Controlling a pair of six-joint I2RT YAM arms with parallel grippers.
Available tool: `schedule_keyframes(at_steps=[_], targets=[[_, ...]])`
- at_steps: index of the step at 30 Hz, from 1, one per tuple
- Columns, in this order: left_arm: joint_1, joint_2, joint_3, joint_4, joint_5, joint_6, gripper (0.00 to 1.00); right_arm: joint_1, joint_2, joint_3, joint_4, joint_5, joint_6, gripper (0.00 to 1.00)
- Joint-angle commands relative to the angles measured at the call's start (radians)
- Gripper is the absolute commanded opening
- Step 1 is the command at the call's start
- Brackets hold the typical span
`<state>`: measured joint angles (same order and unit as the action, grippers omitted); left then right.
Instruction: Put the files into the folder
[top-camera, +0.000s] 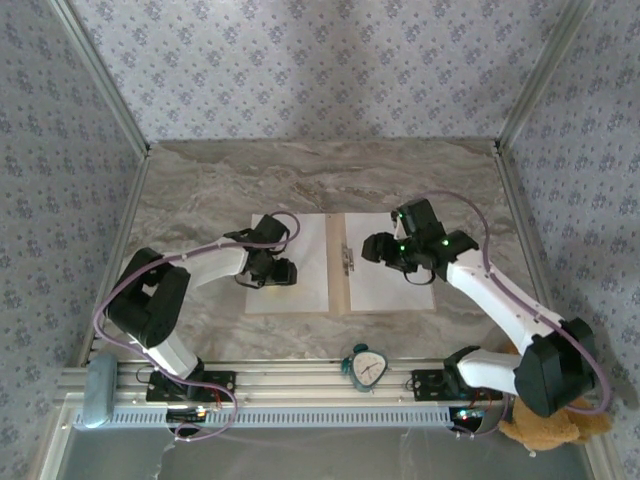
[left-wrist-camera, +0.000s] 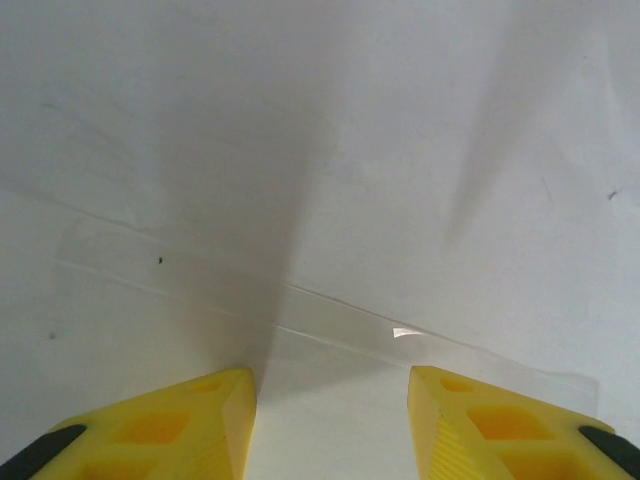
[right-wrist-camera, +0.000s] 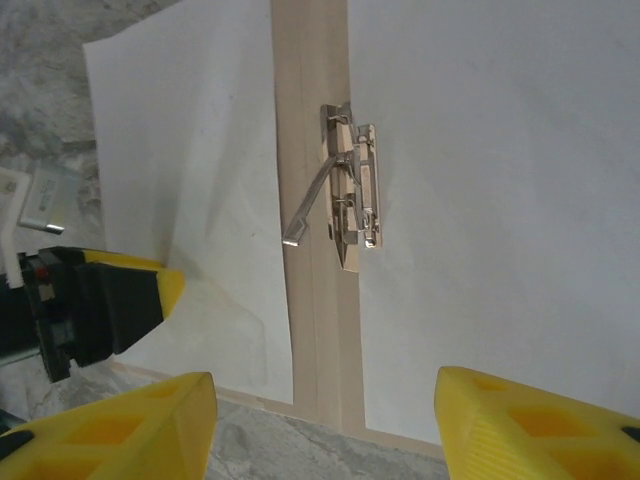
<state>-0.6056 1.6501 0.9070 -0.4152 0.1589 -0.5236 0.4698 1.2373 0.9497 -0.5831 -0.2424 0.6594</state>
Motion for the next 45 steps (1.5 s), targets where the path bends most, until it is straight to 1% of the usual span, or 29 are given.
schedule_keyframes(at_steps=[1, 4, 9, 12, 17, 18, 21, 27, 32, 39, 45], targets=[[-0.023, 0.030, 0.033, -0.035, -0.015, -0.012, 0.47, 0.025, 0.053, 0.078, -0.138, 0.070, 0.014, 0.60], [-0.027, 0.019, 0.060, -0.065, -0.026, -0.007, 0.49, 0.046, 0.095, 0.116, -0.152, 0.091, 0.019, 0.60], [-0.027, -0.047, 0.093, -0.127, -0.051, 0.000, 0.57, 0.074, 0.153, 0.169, -0.158, 0.118, 0.035, 0.60], [-0.027, -0.085, 0.102, -0.160, -0.073, -0.002, 0.60, 0.086, 0.188, 0.198, -0.158, 0.125, 0.044, 0.59], [-0.026, -0.117, 0.088, -0.172, -0.092, -0.009, 0.60, 0.107, 0.255, 0.234, -0.163, 0.143, 0.052, 0.58], [-0.026, -0.119, 0.078, -0.169, -0.097, -0.010, 0.60, 0.111, 0.272, 0.272, -0.164, 0.143, 0.054, 0.58], [-0.020, -0.111, 0.055, -0.156, -0.099, -0.012, 0.60, 0.118, 0.326, 0.304, -0.171, 0.143, 0.058, 0.58], [-0.010, -0.057, 0.043, -0.156, -0.112, -0.017, 0.59, 0.139, 0.423, 0.364, -0.184, 0.144, 0.041, 0.50], [-0.010, -0.023, 0.055, -0.184, -0.139, -0.030, 0.59, 0.146, 0.475, 0.373, -0.182, 0.140, 0.031, 0.46], [-0.010, 0.004, 0.063, -0.197, -0.151, -0.031, 0.59, 0.159, 0.519, 0.391, -0.192, 0.137, 0.006, 0.36], [-0.010, 0.013, 0.064, -0.196, -0.154, -0.030, 0.59, 0.167, 0.549, 0.411, -0.222, 0.152, -0.008, 0.32]])
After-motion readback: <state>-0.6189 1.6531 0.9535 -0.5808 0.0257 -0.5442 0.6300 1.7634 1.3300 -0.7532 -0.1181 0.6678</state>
